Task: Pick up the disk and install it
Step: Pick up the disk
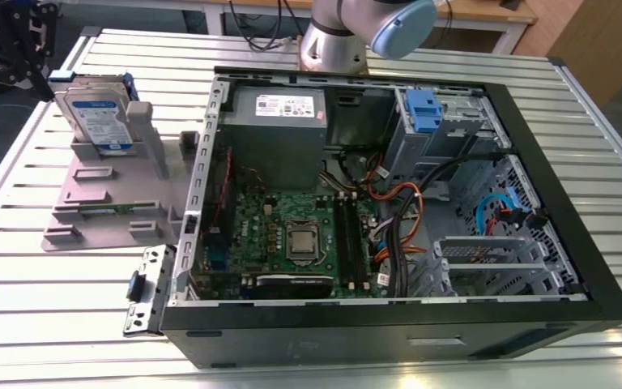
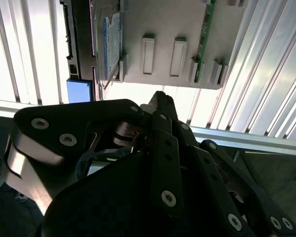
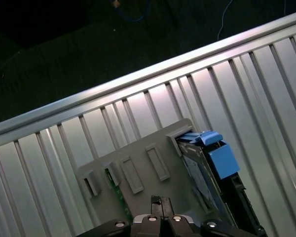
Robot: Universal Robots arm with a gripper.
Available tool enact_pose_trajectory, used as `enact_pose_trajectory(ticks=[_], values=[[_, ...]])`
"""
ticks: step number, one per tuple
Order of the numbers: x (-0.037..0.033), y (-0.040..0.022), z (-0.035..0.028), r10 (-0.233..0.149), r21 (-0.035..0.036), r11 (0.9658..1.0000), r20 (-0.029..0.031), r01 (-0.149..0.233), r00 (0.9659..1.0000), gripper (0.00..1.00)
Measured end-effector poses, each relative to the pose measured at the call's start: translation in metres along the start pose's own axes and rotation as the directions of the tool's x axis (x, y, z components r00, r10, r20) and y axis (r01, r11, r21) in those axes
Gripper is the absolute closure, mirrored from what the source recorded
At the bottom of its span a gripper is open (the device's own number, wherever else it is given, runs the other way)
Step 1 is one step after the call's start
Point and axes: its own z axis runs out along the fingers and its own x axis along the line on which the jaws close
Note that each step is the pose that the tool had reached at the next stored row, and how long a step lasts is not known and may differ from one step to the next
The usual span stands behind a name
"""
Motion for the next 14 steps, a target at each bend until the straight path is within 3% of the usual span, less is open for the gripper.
enact_pose_trajectory(ticks=[14], values=[[0.0000,0.0000,0.0000,-0.051,-0.0010,0.9987,-0.0017,0.051,0.9987,0.90]])
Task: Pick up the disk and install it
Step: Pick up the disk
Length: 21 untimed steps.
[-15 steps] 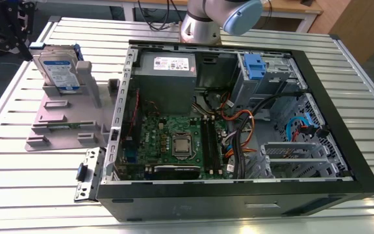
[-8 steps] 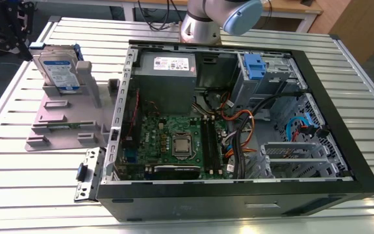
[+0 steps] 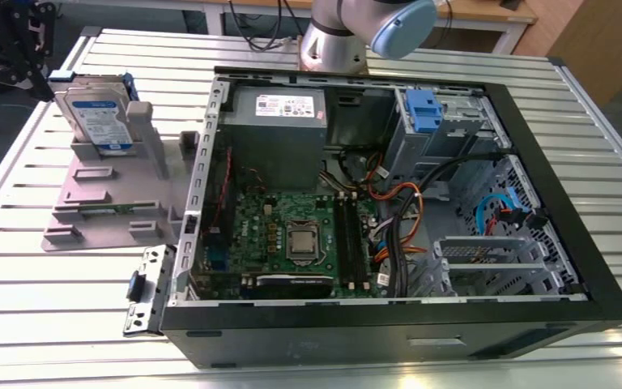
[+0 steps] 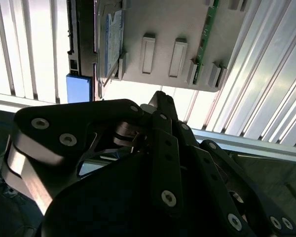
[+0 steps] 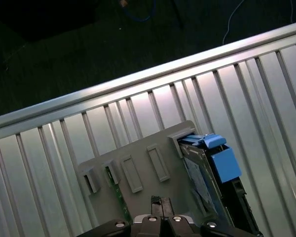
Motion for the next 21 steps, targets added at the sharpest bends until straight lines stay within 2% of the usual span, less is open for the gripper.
enact_pose_trajectory(ticks=[21], values=[[0.0000,0.0000,0.0000,-0.074,-0.0015,0.9973,-0.0024,0.074,0.9973,0.90]])
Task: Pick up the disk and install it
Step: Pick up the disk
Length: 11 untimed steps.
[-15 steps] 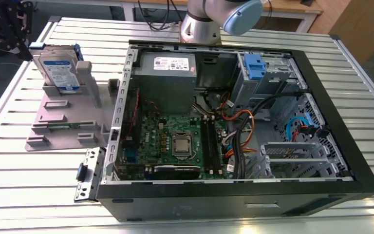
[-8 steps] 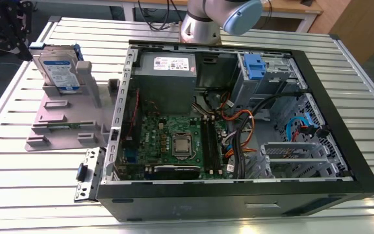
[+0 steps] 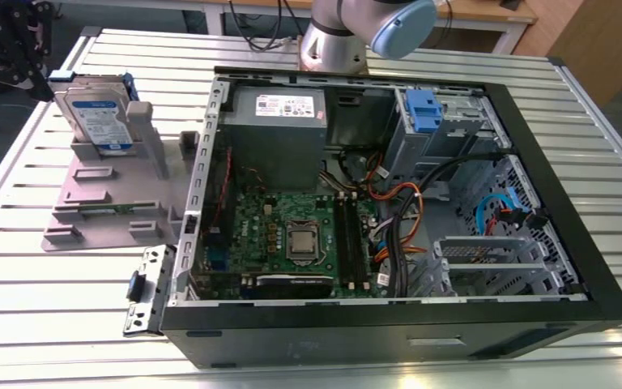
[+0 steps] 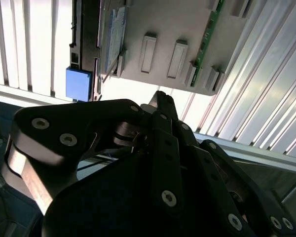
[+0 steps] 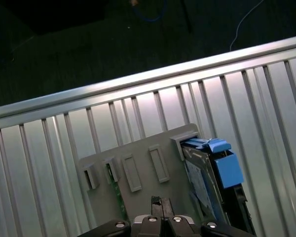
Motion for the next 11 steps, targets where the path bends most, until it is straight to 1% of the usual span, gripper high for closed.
enact_pose_trajectory(ticks=[11], values=[[0.0000,0.0000,0.0000,-0.035,-0.0007,0.9994,-0.0012,0.035,0.9994,0.90]])
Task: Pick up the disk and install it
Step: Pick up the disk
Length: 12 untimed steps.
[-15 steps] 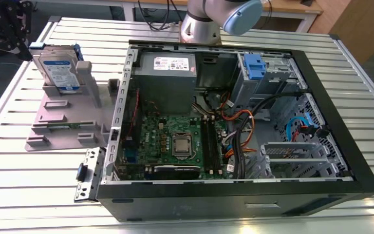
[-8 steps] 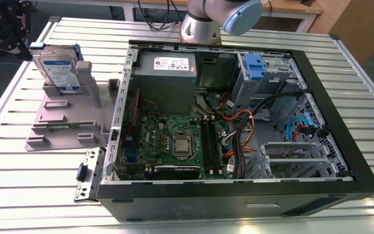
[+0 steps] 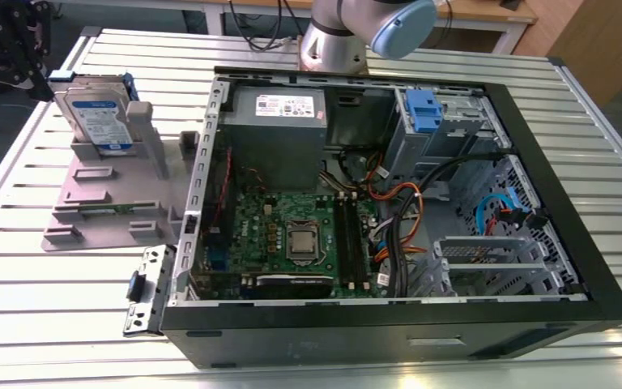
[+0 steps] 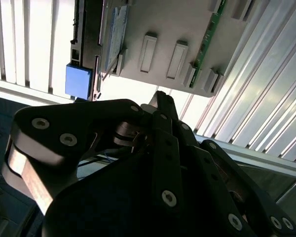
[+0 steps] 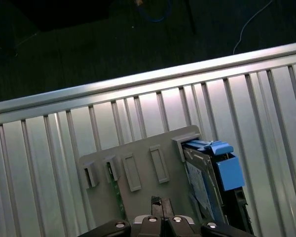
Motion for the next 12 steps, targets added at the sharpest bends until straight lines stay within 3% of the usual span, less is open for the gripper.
enact_pose_trajectory(ticks=[12], values=[[0.0000,0.0000,0.0000,-0.038,-0.0007,0.9993,-0.0013,0.038,0.9993,0.90]])
